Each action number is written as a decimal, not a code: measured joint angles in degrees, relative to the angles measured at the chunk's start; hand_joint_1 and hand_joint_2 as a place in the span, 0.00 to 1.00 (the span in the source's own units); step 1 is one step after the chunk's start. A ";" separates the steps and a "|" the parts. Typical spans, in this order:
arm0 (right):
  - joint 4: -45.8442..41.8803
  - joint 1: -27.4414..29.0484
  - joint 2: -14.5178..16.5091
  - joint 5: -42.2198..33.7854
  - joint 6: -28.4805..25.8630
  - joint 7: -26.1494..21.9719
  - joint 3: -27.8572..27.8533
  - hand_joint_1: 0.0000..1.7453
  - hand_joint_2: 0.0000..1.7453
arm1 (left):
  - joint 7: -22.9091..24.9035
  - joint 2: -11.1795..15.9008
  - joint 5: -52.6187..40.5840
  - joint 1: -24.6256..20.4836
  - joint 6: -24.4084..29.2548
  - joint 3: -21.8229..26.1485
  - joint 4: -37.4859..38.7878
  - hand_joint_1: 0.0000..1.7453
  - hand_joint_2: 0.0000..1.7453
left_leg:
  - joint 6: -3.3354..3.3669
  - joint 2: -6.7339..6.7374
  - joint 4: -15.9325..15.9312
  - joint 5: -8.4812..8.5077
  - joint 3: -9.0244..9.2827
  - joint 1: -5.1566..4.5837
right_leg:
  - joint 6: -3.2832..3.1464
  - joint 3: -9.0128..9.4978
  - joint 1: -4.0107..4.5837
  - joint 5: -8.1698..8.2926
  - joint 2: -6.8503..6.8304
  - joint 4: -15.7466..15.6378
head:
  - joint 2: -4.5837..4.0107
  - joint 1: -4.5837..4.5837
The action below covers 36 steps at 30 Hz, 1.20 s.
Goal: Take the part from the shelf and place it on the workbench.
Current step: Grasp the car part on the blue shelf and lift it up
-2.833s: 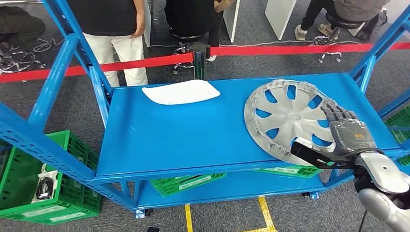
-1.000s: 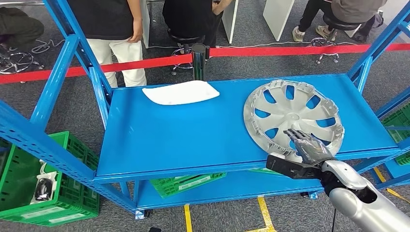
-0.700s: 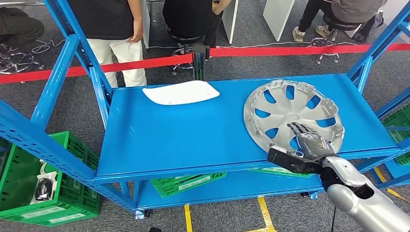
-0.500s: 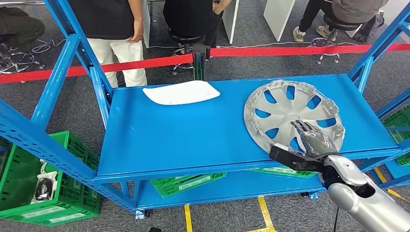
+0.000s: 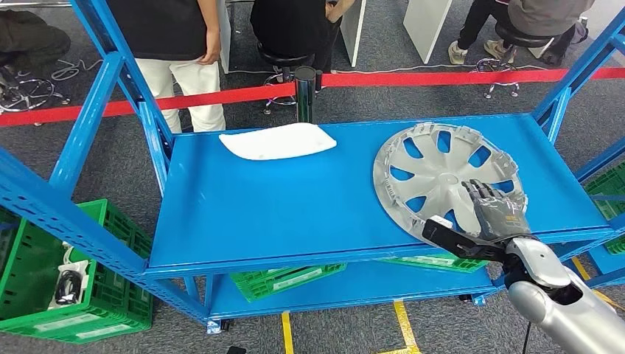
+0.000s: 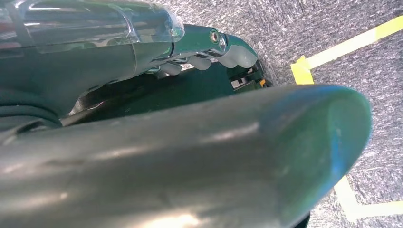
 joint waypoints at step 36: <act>3.10 2.16 0.08 -16.65 5.16 0.16 -1.11 1.00 1.00 | 0.32 0.44 -1.16 -0.02 -0.37 -0.87 -0.35 0.00 0.00 | 0.03 0.19 0.00 0.02 0.14 0.00 | -0.01 0.18 0.00 -0.01 -0.07 -0.04 | 0.00 0.01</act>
